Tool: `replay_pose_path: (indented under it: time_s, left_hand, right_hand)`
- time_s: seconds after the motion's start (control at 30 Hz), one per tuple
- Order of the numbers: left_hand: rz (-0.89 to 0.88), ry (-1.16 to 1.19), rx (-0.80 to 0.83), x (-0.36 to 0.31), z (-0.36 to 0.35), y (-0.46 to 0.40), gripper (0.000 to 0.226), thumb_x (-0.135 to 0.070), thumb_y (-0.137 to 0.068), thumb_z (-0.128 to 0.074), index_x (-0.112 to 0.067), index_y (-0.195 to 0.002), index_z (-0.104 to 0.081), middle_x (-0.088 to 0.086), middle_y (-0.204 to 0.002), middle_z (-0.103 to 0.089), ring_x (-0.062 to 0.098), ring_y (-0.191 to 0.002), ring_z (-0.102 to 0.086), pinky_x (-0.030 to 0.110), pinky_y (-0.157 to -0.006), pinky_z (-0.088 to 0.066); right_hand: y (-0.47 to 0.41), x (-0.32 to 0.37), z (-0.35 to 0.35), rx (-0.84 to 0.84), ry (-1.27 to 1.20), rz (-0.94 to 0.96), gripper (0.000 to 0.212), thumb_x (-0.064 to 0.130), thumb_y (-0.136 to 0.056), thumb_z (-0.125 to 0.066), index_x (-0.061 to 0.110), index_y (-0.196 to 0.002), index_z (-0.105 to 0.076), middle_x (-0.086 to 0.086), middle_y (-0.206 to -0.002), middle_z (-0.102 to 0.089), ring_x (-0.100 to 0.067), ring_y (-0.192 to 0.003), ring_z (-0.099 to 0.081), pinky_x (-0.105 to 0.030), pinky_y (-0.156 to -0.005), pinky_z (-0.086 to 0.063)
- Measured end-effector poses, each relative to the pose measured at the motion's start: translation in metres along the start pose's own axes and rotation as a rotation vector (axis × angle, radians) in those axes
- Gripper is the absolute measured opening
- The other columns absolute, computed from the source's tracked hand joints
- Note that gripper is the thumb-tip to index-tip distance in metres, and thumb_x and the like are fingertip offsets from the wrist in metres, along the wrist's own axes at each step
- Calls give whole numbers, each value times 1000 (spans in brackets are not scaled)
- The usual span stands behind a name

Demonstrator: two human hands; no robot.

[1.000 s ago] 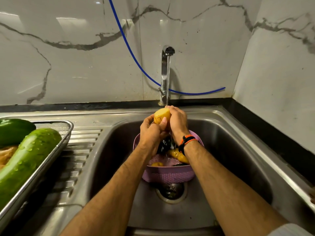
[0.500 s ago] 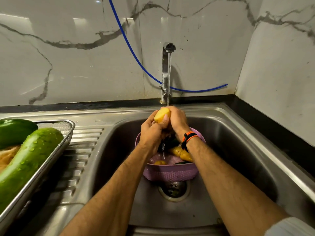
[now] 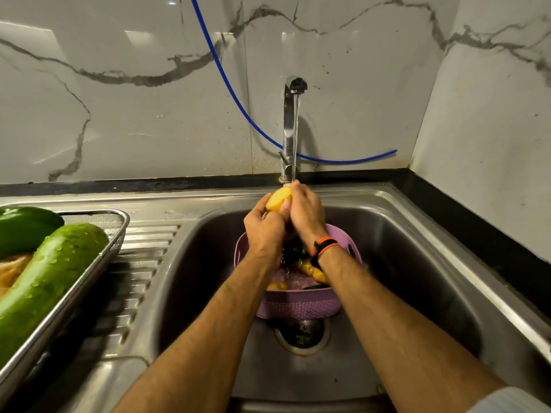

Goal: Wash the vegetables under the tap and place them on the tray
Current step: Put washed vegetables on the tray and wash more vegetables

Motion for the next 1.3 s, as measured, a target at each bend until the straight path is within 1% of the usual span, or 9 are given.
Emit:
replay_pose_path:
  time_s: [0.13, 0.27, 0.37, 0.43, 0.57, 0.67, 0.8, 1.03, 1.3]
  left_hand:
    - [57, 12, 34, 2, 1, 4, 41, 14, -90, -47, -19, -107, -65, 14, -105, -66, 22, -87, -64, 33, -67, -58]
    - [110, 82, 132, -6, 5, 1, 38, 11, -93, -49, -12, -119, -66, 18, -114, -66, 33, -98, -67, 34, -59, -60]
    - [64, 58, 31, -1, 0, 0, 36, 7, -93, -55, -9, -124, -64, 14, -110, -68, 29, -100, -66, 39, -71, -62]
    - [52, -1, -10, 5, -1, -1, 41, 7, -92, -54, -11, -127, -63, 14, -112, -68, 27, -104, -66, 44, -85, -60]
    - [105, 40, 130, -1, 5, 0, 43, 14, -91, -47, -11, -120, -66, 16, -114, -65, 32, -104, -64, 35, -63, -60]
    - [111, 79, 145, -6, 7, -3, 38, 7, -95, -51, -8, -129, -62, 17, -121, -62, 37, -108, -62, 41, -67, -62]
    - [44, -1, 20, 5, 0, -6, 39, 9, -90, -53, -9, -123, -64, 19, -114, -67, 31, -104, -66, 43, -81, -60]
    - [179, 69, 267, -13, 12, 0, 40, 6, -97, -47, -8, -133, -59, 17, -126, -59, 41, -114, -59, 44, -71, -63]
    - [121, 7, 128, 0, 5, -4, 26, -12, -99, -57, -3, -123, -57, 17, -114, -66, 27, -101, -67, 40, -83, -59]
  right_hand:
    - [4, 5, -4, -97, 68, -11, 35, 28, -102, -39, 17, -117, -69, -6, -105, -60, -20, -91, -50, -25, -64, -35]
    - [-3, 7, 9, -6, -22, -75, 33, 35, -98, -46, 22, -88, -74, -6, -98, -66, -27, -96, -60, -43, -86, -52]
    - [4, 3, 2, -5, -6, 20, 33, 37, -102, -41, 24, -104, -71, -5, -105, -65, -26, -102, -59, -43, -91, -51]
    - [7, 4, -4, -110, 38, 20, 36, 34, -103, -38, 18, -113, -69, -11, -111, -65, -28, -104, -57, -40, -92, -48]
    - [-5, 5, 4, -40, 68, -110, 34, 38, -93, -50, 18, -101, -75, -9, -103, -68, -27, -95, -60, -42, -86, -52]
    - [-7, 1, 11, 82, -52, -108, 36, 43, -96, -48, 18, -102, -75, -8, -106, -66, -26, -99, -61, -47, -90, -53]
    - [4, 3, -2, -137, 20, 5, 38, 34, -104, -38, 16, -116, -69, -3, -103, -61, -21, -98, -54, -33, -87, -45]
    - [-7, 5, 13, 27, -39, -151, 37, 39, -96, -49, 7, -99, -68, -13, -101, -64, -30, -96, -60, -48, -92, -51]
    - [-1, 1, 12, -91, -99, -68, 29, 37, -99, -51, 22, -79, -67, 1, -77, -59, -17, -78, -57, -44, -86, -52]
Point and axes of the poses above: each hand's wrist, its own y-axis away from the middle knuckle, its own z-axis out of the back of the hand, x = y × z, the point moved 1 cm from there along -y, towards the middle knuckle
